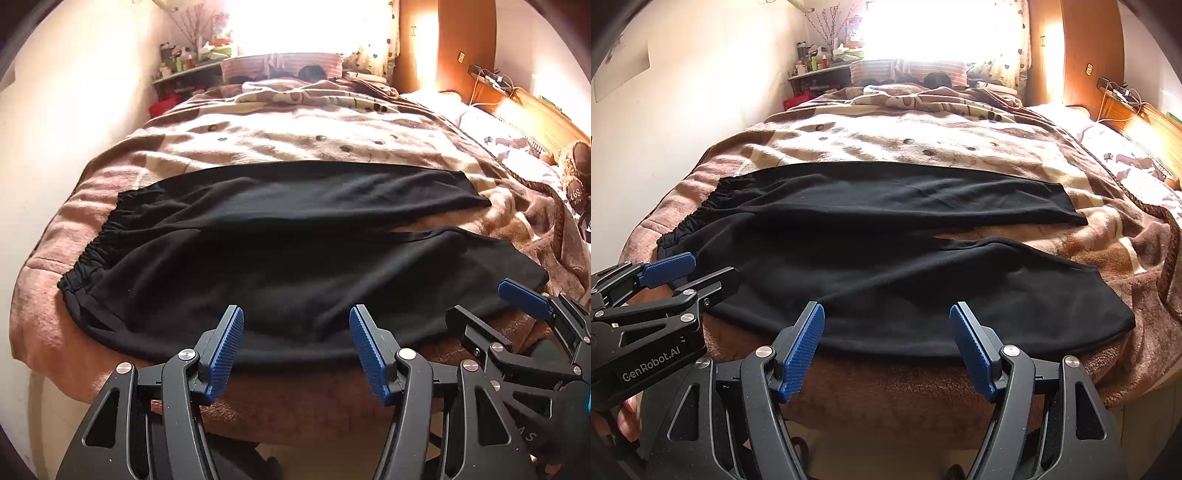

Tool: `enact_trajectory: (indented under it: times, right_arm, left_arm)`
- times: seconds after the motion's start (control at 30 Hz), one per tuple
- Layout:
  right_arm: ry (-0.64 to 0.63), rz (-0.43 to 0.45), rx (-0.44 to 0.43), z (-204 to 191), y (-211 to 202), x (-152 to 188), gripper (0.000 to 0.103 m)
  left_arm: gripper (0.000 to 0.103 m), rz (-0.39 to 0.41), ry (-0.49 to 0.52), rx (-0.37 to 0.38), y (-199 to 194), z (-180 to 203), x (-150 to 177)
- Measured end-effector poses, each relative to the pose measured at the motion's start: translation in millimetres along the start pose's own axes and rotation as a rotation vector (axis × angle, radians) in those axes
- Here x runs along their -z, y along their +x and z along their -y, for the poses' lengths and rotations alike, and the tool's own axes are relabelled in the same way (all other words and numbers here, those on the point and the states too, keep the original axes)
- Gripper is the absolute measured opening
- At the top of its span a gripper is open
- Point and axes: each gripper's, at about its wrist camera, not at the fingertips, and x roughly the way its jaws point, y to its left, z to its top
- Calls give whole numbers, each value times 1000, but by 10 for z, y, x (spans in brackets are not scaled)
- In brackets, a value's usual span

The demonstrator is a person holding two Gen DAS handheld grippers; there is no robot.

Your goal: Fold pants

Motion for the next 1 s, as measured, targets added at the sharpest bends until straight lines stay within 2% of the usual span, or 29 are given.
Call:
enact_trajectory:
  times: [0.8,1.0]
  right_arm:
    - [6,-21,13,14,52,48,71]
    - [12,-27,8,68,95,68,71]
  left_arm:
    - [66,-32,3,6,113,24,59]
    - [65,-67,-1,72,252,-27,78]
